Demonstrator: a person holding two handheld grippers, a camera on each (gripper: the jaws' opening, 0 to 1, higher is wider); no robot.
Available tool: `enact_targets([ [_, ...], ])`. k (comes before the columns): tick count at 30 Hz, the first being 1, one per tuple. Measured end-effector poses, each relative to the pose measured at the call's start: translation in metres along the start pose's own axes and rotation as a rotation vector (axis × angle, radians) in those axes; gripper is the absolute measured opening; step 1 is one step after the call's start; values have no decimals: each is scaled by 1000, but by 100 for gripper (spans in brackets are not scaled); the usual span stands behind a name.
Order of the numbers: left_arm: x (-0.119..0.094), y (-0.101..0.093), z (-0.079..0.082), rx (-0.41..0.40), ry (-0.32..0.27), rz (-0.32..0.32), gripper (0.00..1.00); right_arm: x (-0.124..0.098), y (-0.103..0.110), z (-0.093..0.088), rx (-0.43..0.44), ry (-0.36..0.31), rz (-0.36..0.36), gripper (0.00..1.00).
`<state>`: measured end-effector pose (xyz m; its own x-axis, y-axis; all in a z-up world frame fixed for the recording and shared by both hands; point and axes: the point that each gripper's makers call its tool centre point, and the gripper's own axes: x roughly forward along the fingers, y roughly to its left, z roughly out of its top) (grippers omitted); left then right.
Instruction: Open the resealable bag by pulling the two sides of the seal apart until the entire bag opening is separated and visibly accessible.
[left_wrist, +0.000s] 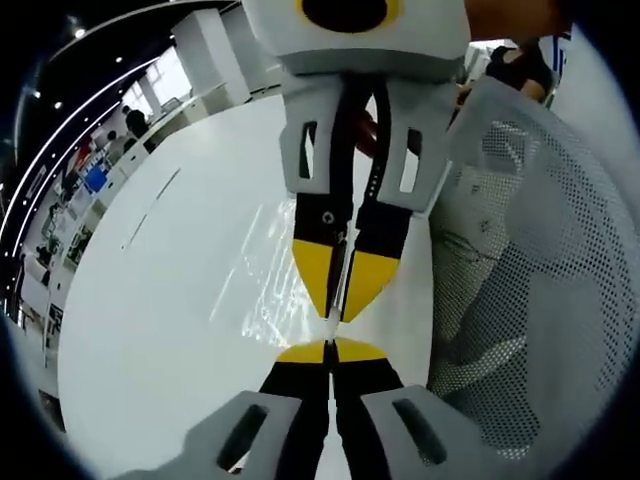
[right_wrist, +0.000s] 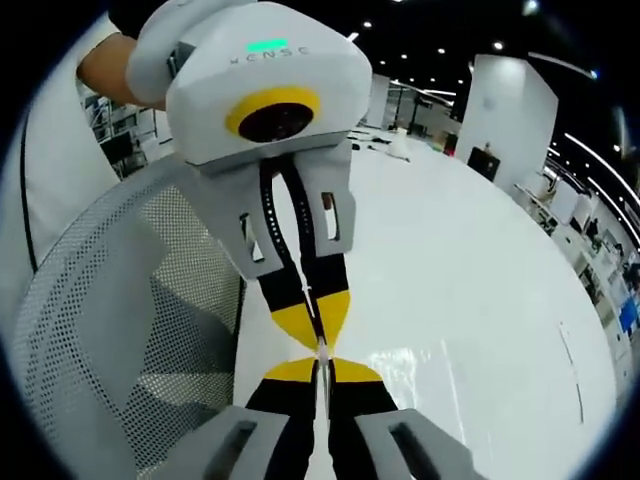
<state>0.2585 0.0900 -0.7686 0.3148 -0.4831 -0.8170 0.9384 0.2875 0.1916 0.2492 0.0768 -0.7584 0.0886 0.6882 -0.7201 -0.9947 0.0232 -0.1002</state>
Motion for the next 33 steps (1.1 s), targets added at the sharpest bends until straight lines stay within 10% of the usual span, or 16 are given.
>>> enact_targets([
  [33,4,-3,19,31,-43,-20,0,0,1,7,-1,-34,18,0],
])
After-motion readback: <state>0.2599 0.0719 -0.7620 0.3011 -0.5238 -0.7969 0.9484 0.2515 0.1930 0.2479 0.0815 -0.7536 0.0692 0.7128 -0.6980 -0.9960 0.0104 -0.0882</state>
